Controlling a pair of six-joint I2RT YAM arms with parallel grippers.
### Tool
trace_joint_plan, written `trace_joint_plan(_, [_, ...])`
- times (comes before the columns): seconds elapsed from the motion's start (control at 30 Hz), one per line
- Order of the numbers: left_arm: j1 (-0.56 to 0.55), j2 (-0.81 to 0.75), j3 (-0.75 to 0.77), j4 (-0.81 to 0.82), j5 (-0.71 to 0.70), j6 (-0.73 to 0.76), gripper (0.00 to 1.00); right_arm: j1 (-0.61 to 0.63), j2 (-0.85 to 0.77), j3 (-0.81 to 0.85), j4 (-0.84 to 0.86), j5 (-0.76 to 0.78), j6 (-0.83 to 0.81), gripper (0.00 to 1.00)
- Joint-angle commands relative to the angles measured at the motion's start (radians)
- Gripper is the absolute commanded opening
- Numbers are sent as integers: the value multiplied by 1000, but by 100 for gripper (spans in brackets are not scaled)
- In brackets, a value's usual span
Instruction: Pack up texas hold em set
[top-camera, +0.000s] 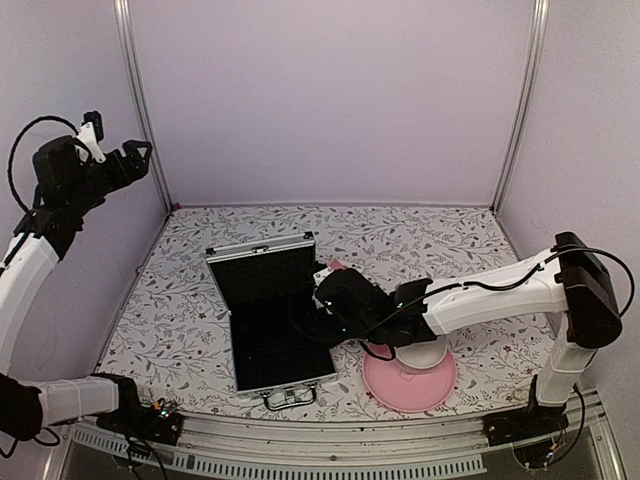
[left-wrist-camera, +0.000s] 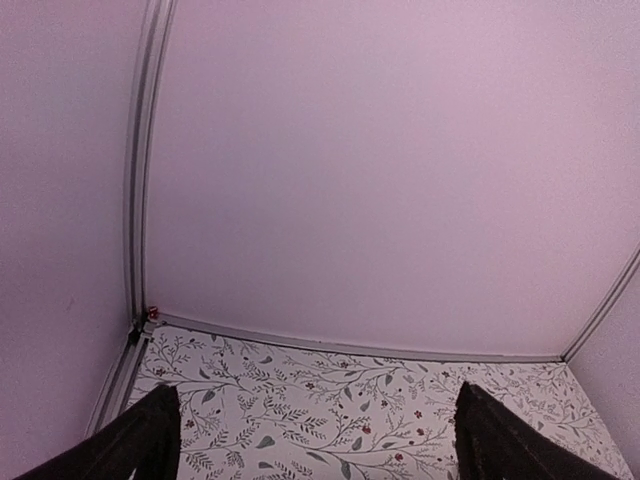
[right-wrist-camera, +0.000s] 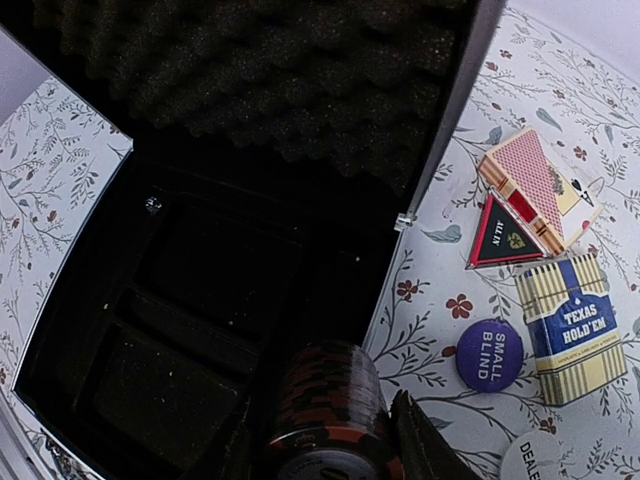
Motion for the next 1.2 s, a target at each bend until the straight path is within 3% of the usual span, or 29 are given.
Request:
trace_joint_plan(0.0, [-9,-31,92,-119,37,73,96,-2,46,74,126,48,-35,2])
trace_joint_plan(0.2, [-11,-54,30,-18,-132,183,97,-3,123,101,198,70,-94,2])
trace_joint_plan(0.4, [-10,-141,-124,68,-264,262,97,-2,193,144,203,108,-122,2])
trace_joint_plan(0.87, [-9,-185,-192,124,-269,287,97,-3,233,132,245,111,-132,4])
trace_joint_plan(0.97, [-10,-185,-195,125,-264,285,97,-3,193,102,231,77,-123,15])
trace_joint_plan(1.07, [-9,-185,-206,134,-262,284,97,-3,128,79,224,34,-103,47])
trace_joint_plan(1.17, [-10,-181,-210,138,-260,285,97,-2,73,79,217,-17,-141,68])
